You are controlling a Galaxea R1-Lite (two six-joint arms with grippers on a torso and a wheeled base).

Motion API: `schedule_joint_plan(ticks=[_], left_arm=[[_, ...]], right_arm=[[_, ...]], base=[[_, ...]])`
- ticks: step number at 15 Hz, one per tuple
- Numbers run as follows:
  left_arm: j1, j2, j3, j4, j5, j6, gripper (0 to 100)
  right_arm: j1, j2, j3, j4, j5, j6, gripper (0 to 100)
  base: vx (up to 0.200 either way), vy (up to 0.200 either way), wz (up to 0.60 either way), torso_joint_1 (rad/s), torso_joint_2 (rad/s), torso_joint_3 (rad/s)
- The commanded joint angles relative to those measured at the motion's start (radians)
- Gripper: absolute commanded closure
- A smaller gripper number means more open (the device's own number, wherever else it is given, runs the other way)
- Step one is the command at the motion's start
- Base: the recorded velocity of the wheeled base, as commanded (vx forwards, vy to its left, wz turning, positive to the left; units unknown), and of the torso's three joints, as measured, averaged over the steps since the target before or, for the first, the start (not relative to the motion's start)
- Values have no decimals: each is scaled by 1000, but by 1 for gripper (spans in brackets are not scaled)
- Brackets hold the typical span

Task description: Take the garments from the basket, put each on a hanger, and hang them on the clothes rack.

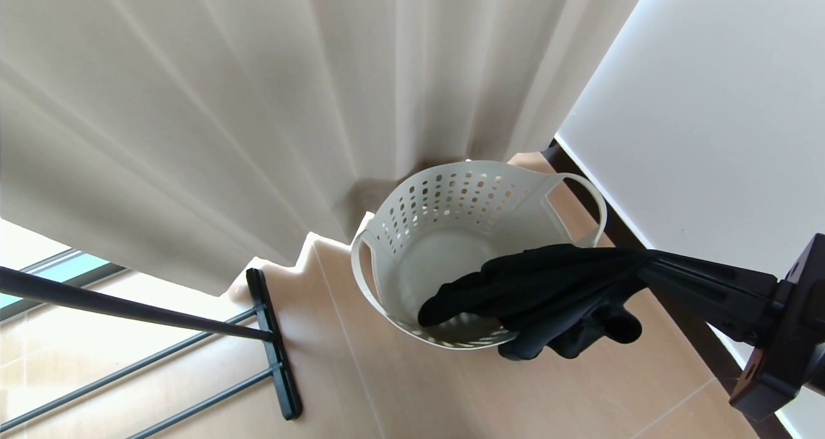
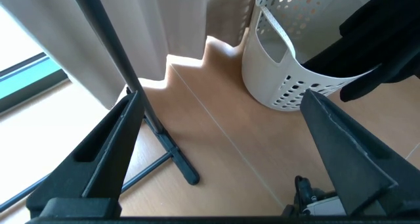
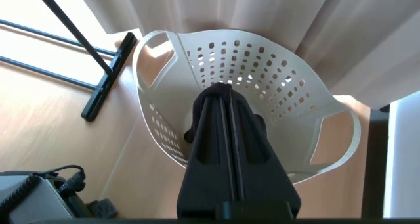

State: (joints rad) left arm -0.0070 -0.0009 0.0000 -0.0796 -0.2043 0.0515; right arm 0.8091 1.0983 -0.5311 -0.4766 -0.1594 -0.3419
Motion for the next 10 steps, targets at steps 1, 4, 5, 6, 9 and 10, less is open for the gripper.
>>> schedule_joint_plan(ticks=[1, 4, 5, 6, 9, 10], left_arm=[[1, 1, 0, 0, 0, -1, 0], [-1, 1, 0, 0, 0, -1, 0], [-1, 1, 0, 0, 0, -1, 0], [-1, 1, 0, 0, 0, -1, 0], [-1, 1, 0, 0, 0, -1, 0], [-1, 1, 0, 0, 0, -1, 0]], right_arm=[[1, 12, 0, -2, 0, 0, 100], [1, 5, 0, -11, 0, 0, 100], [1, 5, 5, -19, 0, -2, 100], [1, 2, 11, -22, -2, -2, 100], [1, -12, 16, -20, -2, -2, 100], [1, -15, 20, -20, -2, -2, 100]], base=[[0, 0, 0, -2, 2, 188], [0, 0, 0, 2, 1, 196], [0, 0, 0, 7, 7, 198], [0, 0, 0, 2, 2, 212], [0, 0, 0, 1, 4, 204], [0, 0, 0, -2, 2, 207]])
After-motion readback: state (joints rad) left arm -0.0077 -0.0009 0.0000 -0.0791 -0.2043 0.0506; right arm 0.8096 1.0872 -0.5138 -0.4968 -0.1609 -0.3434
